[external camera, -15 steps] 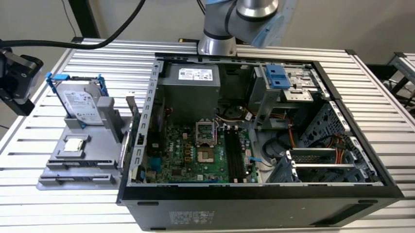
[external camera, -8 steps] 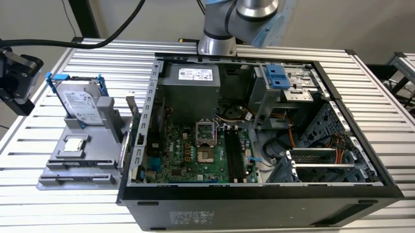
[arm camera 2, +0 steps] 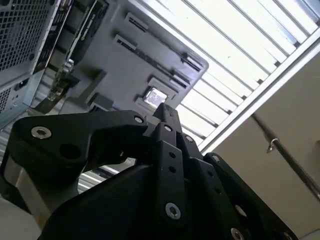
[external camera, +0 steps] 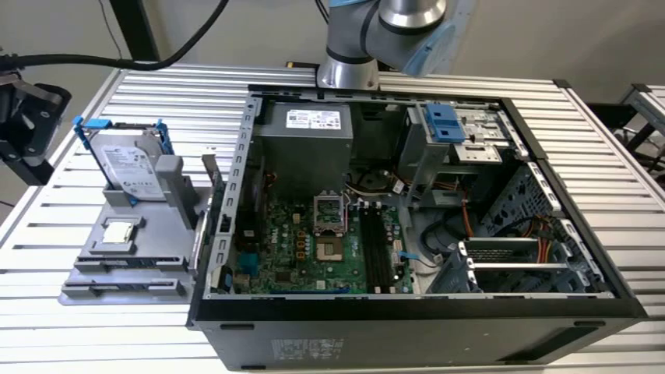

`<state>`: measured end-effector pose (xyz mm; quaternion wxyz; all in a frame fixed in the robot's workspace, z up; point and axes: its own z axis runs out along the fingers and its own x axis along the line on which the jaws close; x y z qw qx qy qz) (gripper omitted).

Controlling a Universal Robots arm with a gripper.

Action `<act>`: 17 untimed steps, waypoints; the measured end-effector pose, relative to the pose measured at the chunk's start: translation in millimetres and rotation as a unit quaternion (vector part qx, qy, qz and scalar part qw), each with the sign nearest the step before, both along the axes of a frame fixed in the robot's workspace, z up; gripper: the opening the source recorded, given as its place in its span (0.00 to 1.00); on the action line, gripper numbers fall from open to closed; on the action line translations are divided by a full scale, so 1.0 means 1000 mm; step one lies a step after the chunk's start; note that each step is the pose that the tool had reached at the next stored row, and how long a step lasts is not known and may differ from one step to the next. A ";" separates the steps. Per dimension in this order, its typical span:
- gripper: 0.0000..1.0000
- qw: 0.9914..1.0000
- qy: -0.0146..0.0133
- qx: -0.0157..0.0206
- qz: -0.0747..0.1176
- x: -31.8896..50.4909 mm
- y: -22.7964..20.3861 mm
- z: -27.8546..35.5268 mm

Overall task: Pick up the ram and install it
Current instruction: 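Pick up the ram and move it above insertion slot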

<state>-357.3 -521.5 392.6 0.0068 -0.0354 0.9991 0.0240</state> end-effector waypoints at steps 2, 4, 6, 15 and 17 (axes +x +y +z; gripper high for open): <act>0.00 1.000 0.000 0.000 0.016 0.0000 0.0000 0.0000; 0.00 1.000 0.000 0.000 0.030 0.0000 0.0000 0.0000; 0.00 0.999 0.000 0.000 0.044 0.0000 0.0000 0.0000; 0.00 0.993 0.000 0.000 0.116 0.0000 0.0000 0.0000; 0.00 0.991 0.000 0.000 0.133 0.0000 0.0000 0.0000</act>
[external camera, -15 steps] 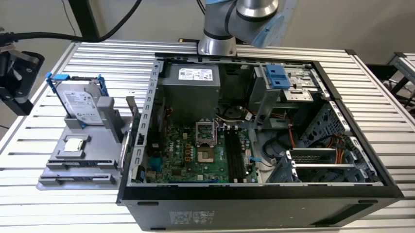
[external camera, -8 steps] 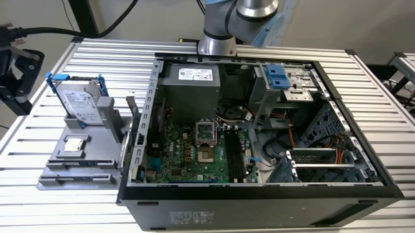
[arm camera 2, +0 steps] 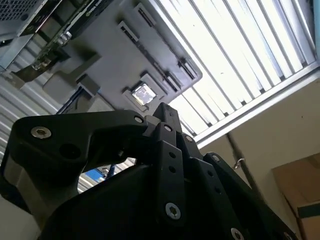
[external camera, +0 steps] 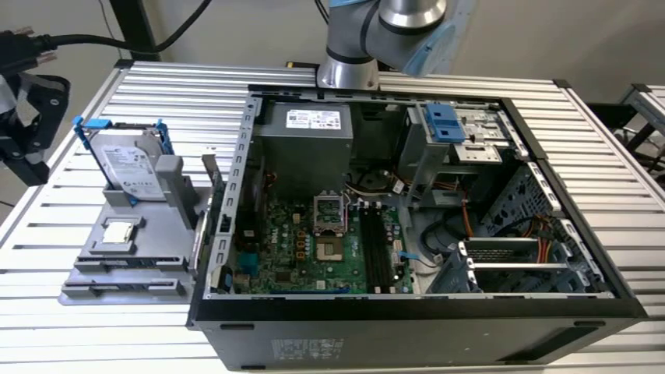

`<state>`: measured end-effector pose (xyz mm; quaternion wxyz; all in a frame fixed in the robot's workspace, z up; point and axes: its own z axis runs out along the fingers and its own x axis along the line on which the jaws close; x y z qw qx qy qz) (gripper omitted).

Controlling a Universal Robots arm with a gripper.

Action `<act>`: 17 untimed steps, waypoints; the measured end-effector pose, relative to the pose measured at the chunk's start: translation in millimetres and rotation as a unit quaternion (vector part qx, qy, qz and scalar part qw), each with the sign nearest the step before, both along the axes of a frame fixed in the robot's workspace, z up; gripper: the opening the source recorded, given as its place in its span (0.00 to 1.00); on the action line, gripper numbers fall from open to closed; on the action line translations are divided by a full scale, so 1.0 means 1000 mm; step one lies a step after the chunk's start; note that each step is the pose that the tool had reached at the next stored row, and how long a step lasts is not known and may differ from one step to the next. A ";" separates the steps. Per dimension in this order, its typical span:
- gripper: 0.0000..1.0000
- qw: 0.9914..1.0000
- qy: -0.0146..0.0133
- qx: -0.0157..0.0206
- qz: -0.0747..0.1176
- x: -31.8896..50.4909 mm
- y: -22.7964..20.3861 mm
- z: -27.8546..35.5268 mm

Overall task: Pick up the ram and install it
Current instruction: 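Pick up the ram and move it above insertion slot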

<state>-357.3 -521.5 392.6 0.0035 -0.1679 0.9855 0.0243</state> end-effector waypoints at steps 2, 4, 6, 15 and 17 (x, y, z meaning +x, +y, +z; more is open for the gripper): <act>0.00 1.000 0.000 0.000 0.016 0.0000 0.0000 0.0000; 0.00 0.999 0.000 0.000 0.032 0.0000 0.0000 0.0000; 0.00 0.999 0.000 0.000 0.049 0.0000 0.0000 0.0000; 0.00 0.993 0.000 -0.002 0.118 0.0001 0.0000 0.0000; 0.00 0.991 0.000 -0.003 0.132 0.0001 0.0000 0.0000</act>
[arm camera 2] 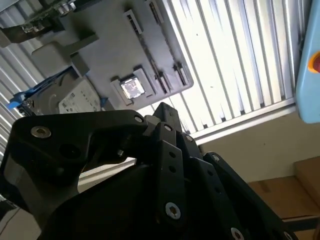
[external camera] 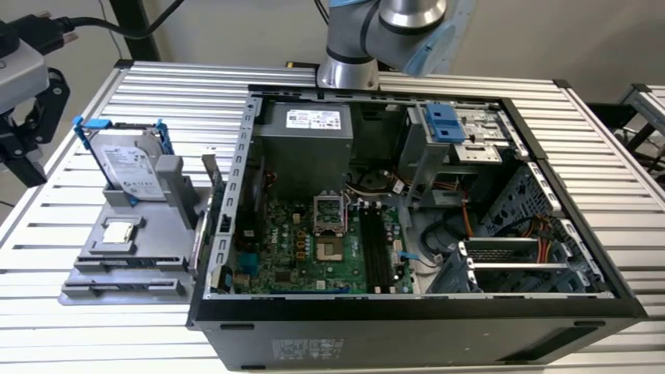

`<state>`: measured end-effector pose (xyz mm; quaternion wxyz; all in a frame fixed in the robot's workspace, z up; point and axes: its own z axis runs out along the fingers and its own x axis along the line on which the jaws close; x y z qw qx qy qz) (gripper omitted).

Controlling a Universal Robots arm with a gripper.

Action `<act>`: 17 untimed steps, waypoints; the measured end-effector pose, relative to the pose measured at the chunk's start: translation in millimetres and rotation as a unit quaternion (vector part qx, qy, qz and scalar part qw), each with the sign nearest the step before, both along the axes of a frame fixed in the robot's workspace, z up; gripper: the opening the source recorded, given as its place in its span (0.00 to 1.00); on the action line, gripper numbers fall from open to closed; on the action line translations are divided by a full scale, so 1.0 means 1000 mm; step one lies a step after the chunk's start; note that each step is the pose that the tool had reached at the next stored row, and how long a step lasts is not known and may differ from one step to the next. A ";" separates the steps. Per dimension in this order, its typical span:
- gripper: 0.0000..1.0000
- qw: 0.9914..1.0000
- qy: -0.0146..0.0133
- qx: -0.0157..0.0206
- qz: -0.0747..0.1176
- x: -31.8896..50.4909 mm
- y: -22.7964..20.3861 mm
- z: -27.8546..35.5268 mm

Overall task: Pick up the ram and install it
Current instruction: 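Pick up the ram and move it above insertion slot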

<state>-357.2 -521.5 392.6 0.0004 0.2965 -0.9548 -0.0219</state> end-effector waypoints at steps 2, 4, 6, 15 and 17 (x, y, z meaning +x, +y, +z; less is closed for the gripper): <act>0.00 1.000 0.000 -0.001 0.014 -0.0001 0.0000 0.0000; 0.00 1.000 0.000 -0.002 0.029 0.0000 0.0000 0.0000; 0.00 0.999 0.000 -0.002 0.045 -0.0001 0.0000 0.0000; 0.00 0.993 0.000 -0.004 0.117 -0.0001 0.0000 0.0000; 0.00 0.991 0.000 -0.004 0.134 -0.0001 0.0000 0.0000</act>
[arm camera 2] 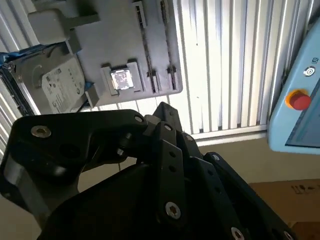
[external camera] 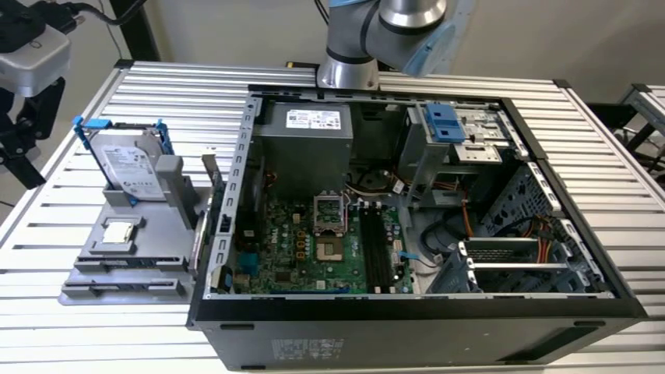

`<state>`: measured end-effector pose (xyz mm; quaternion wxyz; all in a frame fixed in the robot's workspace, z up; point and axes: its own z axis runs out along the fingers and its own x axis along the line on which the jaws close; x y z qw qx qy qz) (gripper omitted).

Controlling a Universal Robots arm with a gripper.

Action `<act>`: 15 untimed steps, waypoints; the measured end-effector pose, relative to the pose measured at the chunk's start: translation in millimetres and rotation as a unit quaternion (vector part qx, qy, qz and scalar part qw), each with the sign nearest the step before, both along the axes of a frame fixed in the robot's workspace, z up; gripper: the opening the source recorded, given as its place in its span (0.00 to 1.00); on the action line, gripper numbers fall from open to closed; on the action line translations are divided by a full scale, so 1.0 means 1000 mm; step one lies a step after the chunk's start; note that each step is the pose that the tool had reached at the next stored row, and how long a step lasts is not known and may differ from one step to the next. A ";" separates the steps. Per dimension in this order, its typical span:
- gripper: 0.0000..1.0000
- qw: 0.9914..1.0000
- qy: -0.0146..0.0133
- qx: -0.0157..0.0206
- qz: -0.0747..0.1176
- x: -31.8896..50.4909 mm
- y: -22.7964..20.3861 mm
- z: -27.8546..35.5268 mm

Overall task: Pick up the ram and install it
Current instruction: 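Pick up the ram and move it above insertion slot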

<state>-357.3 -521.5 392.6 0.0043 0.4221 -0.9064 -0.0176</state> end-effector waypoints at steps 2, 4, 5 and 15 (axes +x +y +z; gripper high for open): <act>0.00 1.000 0.000 0.000 0.018 0.0000 0.0000 0.0000; 0.00 0.999 0.000 0.000 0.035 0.0000 0.0000 0.0000; 0.00 0.999 0.000 0.000 0.044 0.0000 0.0000 0.0000; 0.00 0.991 -0.001 -0.003 0.131 0.0000 0.0000 0.0000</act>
